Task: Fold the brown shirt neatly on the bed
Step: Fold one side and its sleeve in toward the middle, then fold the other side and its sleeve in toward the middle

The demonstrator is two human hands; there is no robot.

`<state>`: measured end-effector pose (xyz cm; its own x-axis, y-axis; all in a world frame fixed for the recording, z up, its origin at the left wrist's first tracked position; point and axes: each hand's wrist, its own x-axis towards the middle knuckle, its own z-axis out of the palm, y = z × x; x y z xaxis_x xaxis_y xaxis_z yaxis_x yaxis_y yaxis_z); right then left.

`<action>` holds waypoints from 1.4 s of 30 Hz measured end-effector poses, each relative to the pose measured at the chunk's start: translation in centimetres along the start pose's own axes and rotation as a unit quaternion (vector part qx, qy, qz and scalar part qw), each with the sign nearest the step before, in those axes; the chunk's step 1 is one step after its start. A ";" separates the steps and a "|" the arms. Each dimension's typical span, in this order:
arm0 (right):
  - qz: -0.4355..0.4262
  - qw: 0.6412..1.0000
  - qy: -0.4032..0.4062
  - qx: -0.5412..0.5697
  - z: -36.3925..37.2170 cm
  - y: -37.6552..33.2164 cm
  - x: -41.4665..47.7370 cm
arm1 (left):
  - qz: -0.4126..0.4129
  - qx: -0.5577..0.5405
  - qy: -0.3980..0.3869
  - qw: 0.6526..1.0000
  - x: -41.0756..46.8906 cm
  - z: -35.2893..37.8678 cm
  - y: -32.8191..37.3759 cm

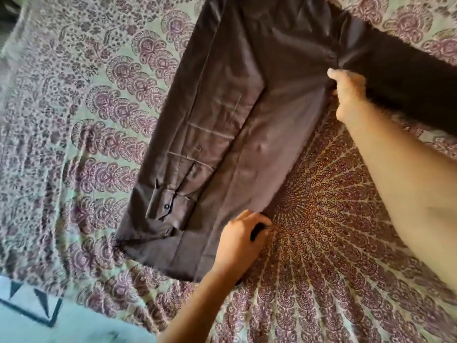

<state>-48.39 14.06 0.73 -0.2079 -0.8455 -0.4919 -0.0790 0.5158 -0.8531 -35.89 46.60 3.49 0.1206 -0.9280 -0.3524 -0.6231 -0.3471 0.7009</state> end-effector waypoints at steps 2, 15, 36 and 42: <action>-0.088 0.993 0.002 -0.079 1.9 -0.2 -0.2 | -0.018 -0.006 0.018 1.000 -0.2 -0.7 -1.0; -0.141 0.901 -0.142 -0.385 13.8 -0.8 -4.9 | -0.191 0.054 -0.042 0.979 -1.5 -7.3 -9.9; -0.134 0.926 -0.046 -0.349 -1.3 4.0 -5.1 | -0.098 0.227 -0.119 0.962 8.3 -9.1 -1.5; -0.057 0.941 0.148 -0.298 -12.9 4.4 -3.7 | -0.019 0.168 -0.116 0.979 15.8 -2.7 6.9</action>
<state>-60.54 21.22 0.98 -0.4210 -0.8697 -0.2575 -0.6317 0.4848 -0.6049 -36.19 29.23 4.41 -0.0056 -0.8466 -0.5322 -0.8454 -0.2803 0.4547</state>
